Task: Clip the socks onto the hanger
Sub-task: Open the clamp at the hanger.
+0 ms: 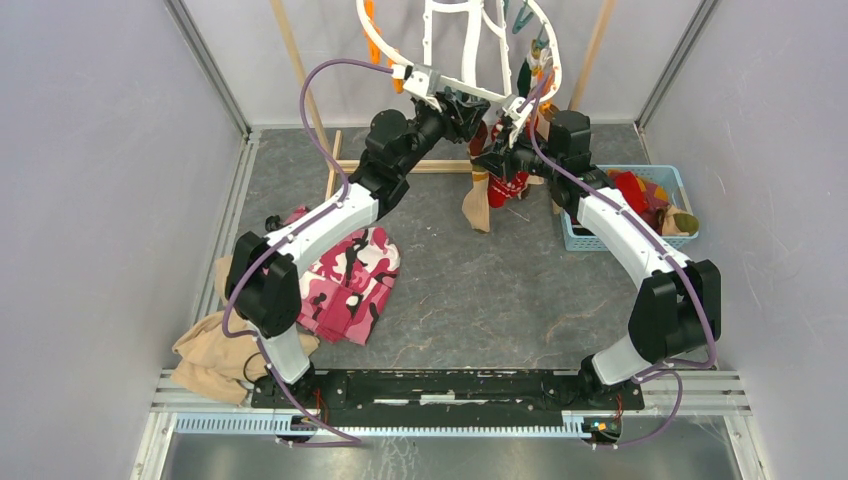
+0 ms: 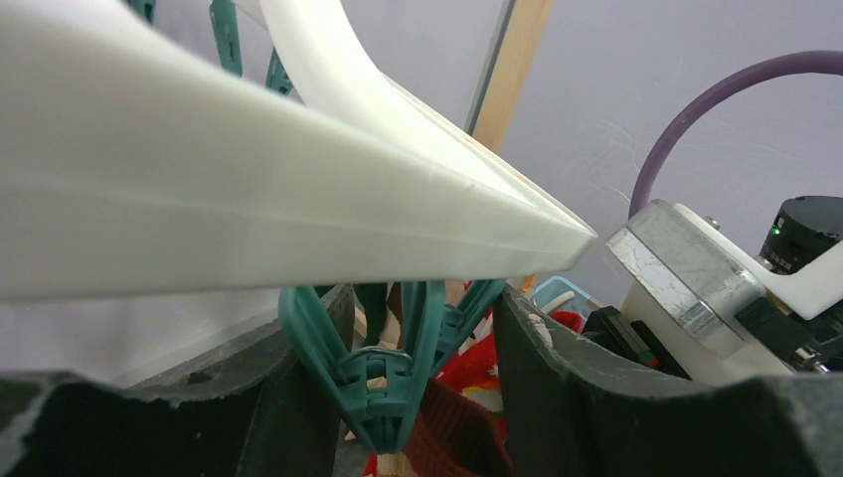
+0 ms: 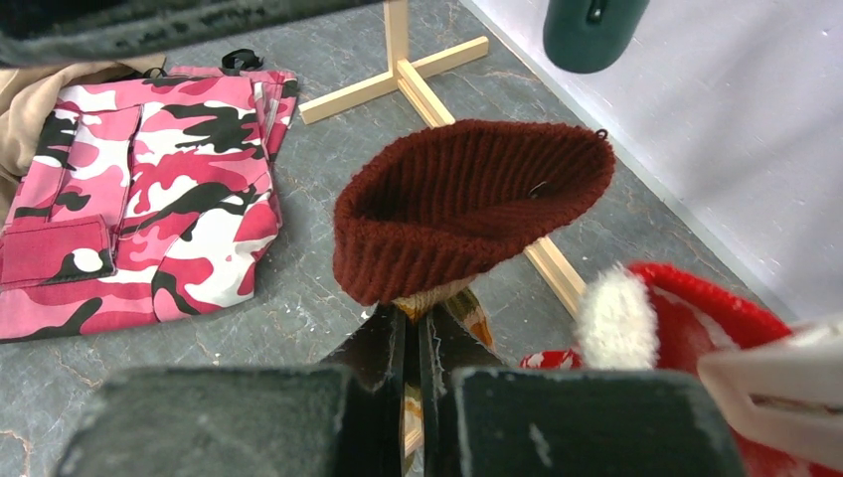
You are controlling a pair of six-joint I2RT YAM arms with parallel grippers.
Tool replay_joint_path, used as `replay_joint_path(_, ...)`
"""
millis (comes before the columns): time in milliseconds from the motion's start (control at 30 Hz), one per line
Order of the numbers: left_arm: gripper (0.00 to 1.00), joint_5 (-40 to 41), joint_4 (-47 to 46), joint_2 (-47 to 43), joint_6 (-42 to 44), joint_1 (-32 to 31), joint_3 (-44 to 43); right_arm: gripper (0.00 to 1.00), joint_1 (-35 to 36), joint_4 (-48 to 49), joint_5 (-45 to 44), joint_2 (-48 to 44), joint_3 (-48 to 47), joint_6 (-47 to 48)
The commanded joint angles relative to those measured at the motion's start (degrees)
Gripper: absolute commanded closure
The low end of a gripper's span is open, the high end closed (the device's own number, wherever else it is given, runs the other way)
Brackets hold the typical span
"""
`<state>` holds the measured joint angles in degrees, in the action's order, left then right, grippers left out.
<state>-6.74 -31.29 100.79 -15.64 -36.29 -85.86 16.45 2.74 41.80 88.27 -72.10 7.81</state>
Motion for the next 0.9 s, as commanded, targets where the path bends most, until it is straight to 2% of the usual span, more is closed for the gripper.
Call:
replay_joint_path(0, 0.39, 2.4, -4.4, 0.1, 5.4, -0.9, -0.1, 1.0, -0.1, 2.1, 1.1, -0.1, -2.2, -0.3)
replay_joint_path(300, 0.37, 3.5, -8.8, -1.0, 2.9, -1.1, 4.2, 1.0, -0.2, 2.3, 0.5, -0.3, -2.0, -0.4)
replay_joint_path(500, 0.28, 4.1, -9.5, -3.5, 0.9, -1.1, 7.7, 1.0, -0.3, 2.3, 0.6, -0.5, -1.6, -0.5)
replay_joint_path(667, 0.21, 2.7, -9.5, -7.9, -1.3, -0.8, 13.1, 1.0, -0.5, 2.3, 1.0, -0.7, -1.4, 0.1)
replay_joint_path(867, 0.17, 0.7, -9.0, -15.7, -5.8, -0.2, 21.9, 1.0, -1.1, 2.2, 2.1, -1.3, -0.4, 1.6)
